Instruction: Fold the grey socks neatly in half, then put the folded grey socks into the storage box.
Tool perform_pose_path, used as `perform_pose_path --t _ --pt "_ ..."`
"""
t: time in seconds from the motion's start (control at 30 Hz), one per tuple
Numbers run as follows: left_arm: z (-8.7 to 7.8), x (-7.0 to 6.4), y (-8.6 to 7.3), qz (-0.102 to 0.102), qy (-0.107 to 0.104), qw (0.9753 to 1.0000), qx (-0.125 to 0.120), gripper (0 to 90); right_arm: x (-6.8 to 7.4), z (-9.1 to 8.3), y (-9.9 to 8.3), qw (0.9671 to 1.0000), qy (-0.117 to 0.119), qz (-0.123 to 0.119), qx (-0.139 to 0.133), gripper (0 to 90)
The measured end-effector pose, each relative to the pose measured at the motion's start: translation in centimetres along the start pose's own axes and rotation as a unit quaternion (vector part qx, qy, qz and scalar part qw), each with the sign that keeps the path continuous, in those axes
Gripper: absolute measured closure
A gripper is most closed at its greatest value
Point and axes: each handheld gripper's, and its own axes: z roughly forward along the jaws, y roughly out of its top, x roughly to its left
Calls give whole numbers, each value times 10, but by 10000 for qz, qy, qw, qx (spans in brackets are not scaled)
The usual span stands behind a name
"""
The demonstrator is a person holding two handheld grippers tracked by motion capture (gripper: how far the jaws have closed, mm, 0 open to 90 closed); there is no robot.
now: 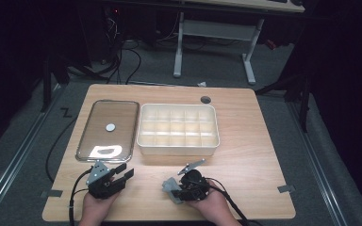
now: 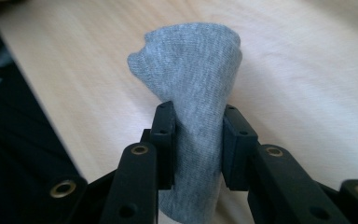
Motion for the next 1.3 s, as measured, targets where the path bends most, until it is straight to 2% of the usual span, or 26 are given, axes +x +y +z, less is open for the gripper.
perform_pose_path --t 0.03,0.13,0.17,0.2,0.23,0.3,0.37,0.4,0.47,0.53,0.57,0.6,0.63,0.67,0.77,0.8,0.87,1.0,1.17,1.2,1.3 --pt "0 0 0 0 0 10000 0 578 0 0 0 10000 0 0 0 710" --pt "2 -1 0 104 68 9999 81 571 -8 -14 0 9992 -402 -27 -33 710" --pt "2 -1 0 104 68 9999 81 565 -8 -14 0 9992 -402 -27 -33 710" --pt "3 -3 -1 185 92 9997 143 560 -14 -21 -3 9984 -571 -22 -16 710" --pt "3 -3 -1 185 92 9997 143 557 -14 -21 -3 9984 -571 -22 -16 710" --pt "5 -5 -1 321 139 9992 214 544 -24 -30 -8 9970 -776 53 0 709" --pt "5 -7 -1 380 160 9989 228 542 -27 -33 -9 9964 -838 90 11 709" --pt "5 -9 -1 518 198 9980 299 530 -33 -38 -12 9955 -940 130 49 708" --pt "6 -11 -1 555 208 9977 317 524 -35 -41 -14 9950 -987 156 63 708" --pt "6 -14 0 715 247 9962 427 494 -42 -47 -17 9932 -1132 228 152 708" --pt "7 -17 0 849 315 9947 488 485 -45 -48 -17 9928 -1168 218 173 708" --pt "7 -17 0 849 315 9947 488 478 -45 -48 -17 9928 -1168 218 173 708" --pt "7 -18 -1 911 354 9937 547 478 -47 -50 -18 9922 -1201 270 200 708" --pt "7 -18 -1 932 364 9932 596 465 -53 -53 -19 9908 -1291 304 252 708" --pt "6 -17 -2 913 357 9932 622 452 -55 -54 -20 9895 -1369 366 297 708" --pt "5 -17 -1 896 337 9933 641 450 -59 -57 -20 9877 -1471 404 338 707" --pt "5 -15 0 829 312 9943 595 446 -63 -59 -20 9868 -1523 417 354 708" --pt "7 -15 -1 872 335 9938 605 437 -68 -67 -19 9844 -1639 455 439 707" --pt "8 -15 0 881 430 9935 583 418 -72 -73 -19 9846 -1637 370 492 707" --pt "8 -16 0 904 477 9930 588 404 -72 -77 -19 9842 -1627 461 517 707" --pt "7 -17 0 901 510 9931 553 378 -75 -83 -17 9855 -1585 376 468 706"
